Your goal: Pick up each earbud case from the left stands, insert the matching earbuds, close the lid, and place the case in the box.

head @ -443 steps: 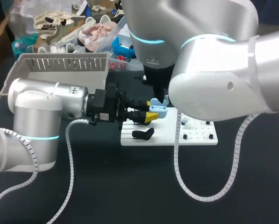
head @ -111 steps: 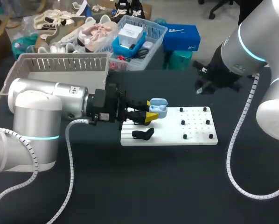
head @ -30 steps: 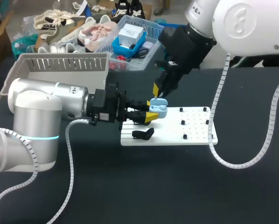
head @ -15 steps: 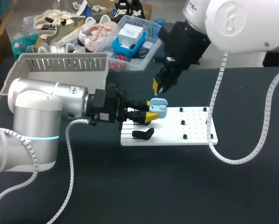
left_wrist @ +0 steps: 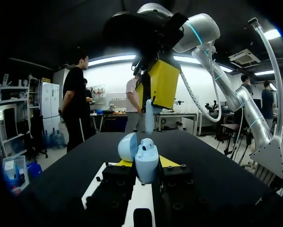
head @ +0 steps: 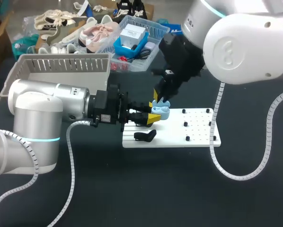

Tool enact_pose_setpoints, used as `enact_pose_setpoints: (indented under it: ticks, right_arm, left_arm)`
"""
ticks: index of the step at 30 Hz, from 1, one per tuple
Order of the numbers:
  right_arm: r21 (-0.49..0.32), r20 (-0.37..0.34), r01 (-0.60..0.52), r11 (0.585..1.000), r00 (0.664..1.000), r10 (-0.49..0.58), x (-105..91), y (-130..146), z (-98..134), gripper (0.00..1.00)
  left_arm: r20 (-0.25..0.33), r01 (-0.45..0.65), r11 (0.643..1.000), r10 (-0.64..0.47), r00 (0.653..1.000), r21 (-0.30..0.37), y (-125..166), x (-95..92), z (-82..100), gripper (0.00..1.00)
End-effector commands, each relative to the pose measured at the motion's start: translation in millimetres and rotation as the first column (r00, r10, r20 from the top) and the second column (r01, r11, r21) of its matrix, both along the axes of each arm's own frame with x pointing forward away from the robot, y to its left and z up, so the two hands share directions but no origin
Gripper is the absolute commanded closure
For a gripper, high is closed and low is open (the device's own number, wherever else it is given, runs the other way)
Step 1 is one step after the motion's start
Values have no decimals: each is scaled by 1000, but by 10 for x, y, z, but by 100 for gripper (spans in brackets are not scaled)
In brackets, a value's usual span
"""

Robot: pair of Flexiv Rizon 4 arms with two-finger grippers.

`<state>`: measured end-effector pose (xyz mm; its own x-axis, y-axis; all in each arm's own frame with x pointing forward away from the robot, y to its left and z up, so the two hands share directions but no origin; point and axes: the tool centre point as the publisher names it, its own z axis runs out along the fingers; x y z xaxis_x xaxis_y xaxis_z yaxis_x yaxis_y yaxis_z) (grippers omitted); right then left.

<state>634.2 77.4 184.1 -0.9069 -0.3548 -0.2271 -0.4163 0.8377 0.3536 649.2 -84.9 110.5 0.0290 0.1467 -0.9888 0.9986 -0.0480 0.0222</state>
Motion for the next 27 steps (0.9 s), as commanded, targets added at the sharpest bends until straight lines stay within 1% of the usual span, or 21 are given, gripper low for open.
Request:
enact_pose_setpoints:
  ticks: [1,9,14,27]
  right_arm:
    - [-2,5,2,1000,1000,-2,17,-12,-36,100]
    - [-4,15,4,1000,1000,-4,20,3,-72,100]
    - [-21,31,-4,1000,1000,5,20,32,-102,100]
    - [-22,33,-8,1000,999,9,42,43,-206,100]
  left_arm:
    - [1,-2,1000,2,1000,1,-6,1,-3,100]
    - [1,-2,1000,2,1000,1,-6,1,-3,100]
    - [1,-2,1000,2,1000,1,-6,1,-3,100]
    - [1,-2,1000,2,1000,1,-6,1,-3,100]
